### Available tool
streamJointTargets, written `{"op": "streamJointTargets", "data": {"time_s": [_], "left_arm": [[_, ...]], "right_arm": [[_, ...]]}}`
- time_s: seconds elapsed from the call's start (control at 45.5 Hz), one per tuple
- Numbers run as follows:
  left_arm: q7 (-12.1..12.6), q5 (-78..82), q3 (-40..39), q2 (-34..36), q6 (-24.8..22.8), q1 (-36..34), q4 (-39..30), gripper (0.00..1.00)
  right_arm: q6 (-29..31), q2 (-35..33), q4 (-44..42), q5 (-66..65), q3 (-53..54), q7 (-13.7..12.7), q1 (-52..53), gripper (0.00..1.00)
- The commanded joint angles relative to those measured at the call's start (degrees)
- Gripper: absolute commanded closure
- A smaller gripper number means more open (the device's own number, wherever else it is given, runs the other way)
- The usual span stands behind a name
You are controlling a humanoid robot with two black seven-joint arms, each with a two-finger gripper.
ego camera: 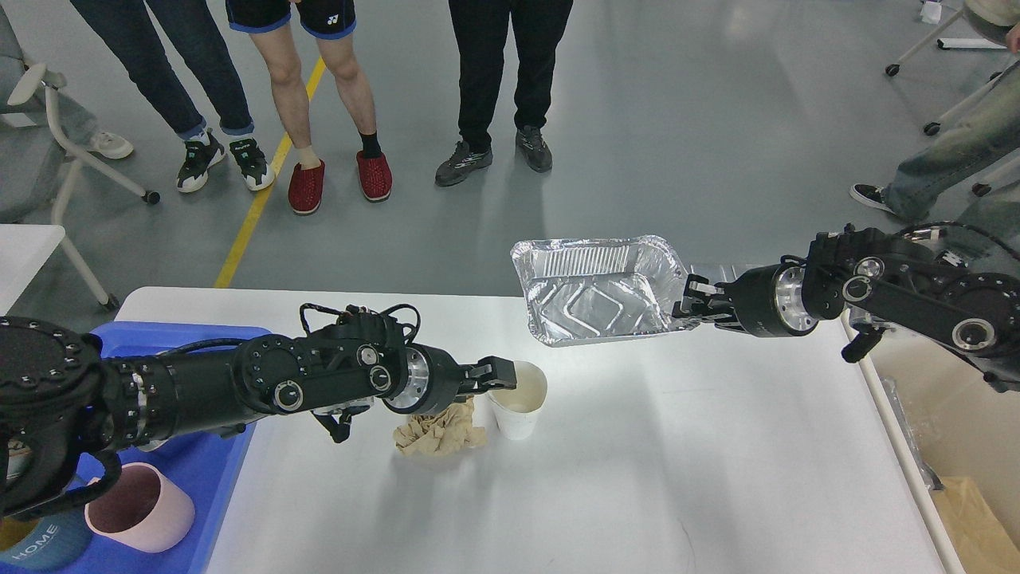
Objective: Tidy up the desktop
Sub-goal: 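Reach the left gripper to the white paper cup and grasp it, then lift the paper cup with the left gripper and lower it into the foil tray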
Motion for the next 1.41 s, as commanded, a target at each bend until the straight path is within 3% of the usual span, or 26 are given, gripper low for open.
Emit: {"op": "streamJointTargets", "data": {"time_s": [0.0,0.176,0.242,0.307,0.395,0.439,0.549,1.054,1.252,1.383], "left_arm": [[0.0,0.0,0.0,-1.1,0.1,0.3,0.8,0.29],[0.4,0.0,-0.1,-1.2,0.3,0.1,0.9,0.39],[2.2,0.0,-0.2,-1.2,0.3,0.1,0.9,0.42],[5.2,0.0,-0.5,-1.1,0.0,0.1,0.9,0.54],[11.1,-0.7,-0.9,-0.9,-0.6,0.3,0.9,0.85],[13.7,-0.7,-1.0,-0.9,-0.7,0.4,0.9,0.94],[15.4,-0.9,-1.4,-0.8,-0.7,0.5,0.9,0.97],[15.5,-0.9,-2.5,-0.7,-0.9,-0.8,0.8,0.98],[16.3,-2.4,-2.8,1.6,-2.8,-7.0,-1.7,0.98],[18.4,-5.0,-2.6,7.9,-4.4,-13.7,-8.6,0.98]], "right_arm": [[0.0,-0.2,0.0,0.0,0.1,0.0,-0.1,1.0],[0.0,-0.4,0.1,0.0,0.1,0.0,-0.3,1.0],[-0.1,-0.4,0.1,0.0,0.1,0.0,-0.6,1.0],[-0.1,-0.4,0.1,-0.1,0.1,0.0,-0.6,1.0],[-0.1,-0.4,0.1,0.0,0.1,0.0,-0.6,1.0],[-0.1,-0.4,0.1,-0.1,0.1,0.0,-0.6,1.0],[-0.1,-0.4,0.2,0.0,0.1,0.0,-0.6,1.0],[-0.1,-0.5,0.4,0.0,0.3,0.0,-0.6,1.0],[-0.1,-0.7,0.5,0.0,0.3,0.0,-0.6,1.0],[-0.1,-1.0,0.5,0.0,0.3,0.1,-0.7,1.0]]}}
